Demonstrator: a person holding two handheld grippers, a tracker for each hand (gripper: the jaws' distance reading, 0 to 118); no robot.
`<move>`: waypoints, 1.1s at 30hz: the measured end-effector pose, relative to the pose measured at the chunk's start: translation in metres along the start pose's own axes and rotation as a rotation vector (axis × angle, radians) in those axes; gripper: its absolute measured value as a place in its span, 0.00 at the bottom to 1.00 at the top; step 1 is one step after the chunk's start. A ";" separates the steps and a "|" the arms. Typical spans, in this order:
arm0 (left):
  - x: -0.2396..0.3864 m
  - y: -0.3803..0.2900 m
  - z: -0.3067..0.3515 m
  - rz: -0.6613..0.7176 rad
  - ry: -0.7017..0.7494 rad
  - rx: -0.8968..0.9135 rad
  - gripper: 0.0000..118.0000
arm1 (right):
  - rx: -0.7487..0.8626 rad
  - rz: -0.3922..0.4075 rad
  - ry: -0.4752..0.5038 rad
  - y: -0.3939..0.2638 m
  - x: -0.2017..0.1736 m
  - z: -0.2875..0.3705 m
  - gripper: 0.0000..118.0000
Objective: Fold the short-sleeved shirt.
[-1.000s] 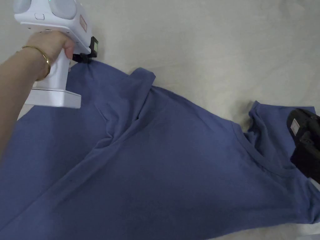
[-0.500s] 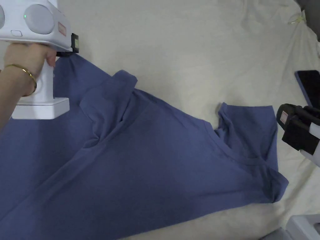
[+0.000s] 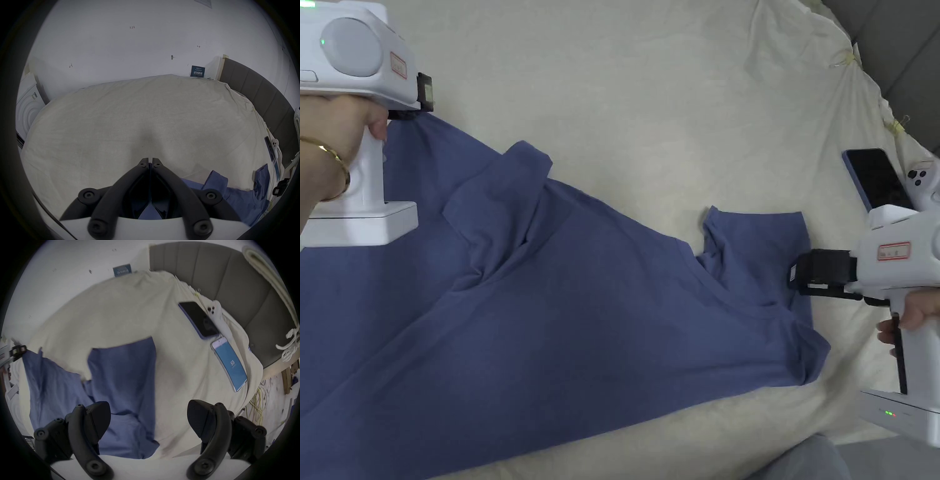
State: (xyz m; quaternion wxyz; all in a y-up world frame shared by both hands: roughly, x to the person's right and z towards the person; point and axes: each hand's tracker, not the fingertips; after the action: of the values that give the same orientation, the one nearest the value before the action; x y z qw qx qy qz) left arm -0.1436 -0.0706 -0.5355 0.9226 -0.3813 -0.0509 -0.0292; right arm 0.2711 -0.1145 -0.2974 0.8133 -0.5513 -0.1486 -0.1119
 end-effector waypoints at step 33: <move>-0.002 -0.012 0.010 0.021 0.017 -0.016 0.00 | 0.060 -0.081 0.123 0.008 0.036 0.038 0.01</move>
State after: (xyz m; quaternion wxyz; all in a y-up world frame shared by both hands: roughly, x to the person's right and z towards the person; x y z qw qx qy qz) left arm -0.1471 -0.0717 -0.5201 0.9203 -0.3887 -0.0386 -0.0231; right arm 0.3024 -0.0773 -0.2781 0.8319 -0.5122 -0.1239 -0.1738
